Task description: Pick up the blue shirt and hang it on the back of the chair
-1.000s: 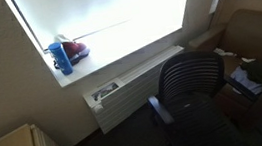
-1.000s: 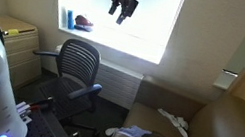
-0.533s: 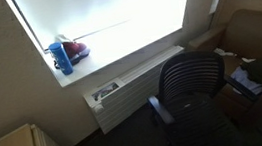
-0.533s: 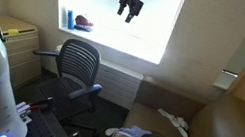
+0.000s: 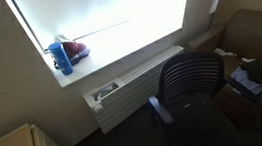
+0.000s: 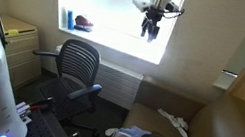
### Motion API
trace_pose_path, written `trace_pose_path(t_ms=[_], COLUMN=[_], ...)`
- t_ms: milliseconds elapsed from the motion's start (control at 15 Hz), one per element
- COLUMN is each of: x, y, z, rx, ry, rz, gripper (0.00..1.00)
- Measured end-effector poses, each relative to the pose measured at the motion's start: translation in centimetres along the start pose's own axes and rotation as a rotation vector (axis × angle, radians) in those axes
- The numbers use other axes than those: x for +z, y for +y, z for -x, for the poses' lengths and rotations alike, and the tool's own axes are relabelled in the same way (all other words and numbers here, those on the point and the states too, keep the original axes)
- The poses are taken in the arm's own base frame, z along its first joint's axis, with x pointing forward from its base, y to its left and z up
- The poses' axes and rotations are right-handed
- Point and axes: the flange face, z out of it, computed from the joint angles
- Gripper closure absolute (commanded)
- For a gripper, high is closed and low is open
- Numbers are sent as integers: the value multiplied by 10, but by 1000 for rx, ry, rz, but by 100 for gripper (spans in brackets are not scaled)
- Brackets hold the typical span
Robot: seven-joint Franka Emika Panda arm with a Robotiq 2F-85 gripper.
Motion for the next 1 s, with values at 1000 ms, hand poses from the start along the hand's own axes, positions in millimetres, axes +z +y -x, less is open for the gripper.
trace_pose_path(t_ms=[1000], x=[157], y=[11], z=[0], rx=[452], ry=[-19], rz=[202], gripper=[0])
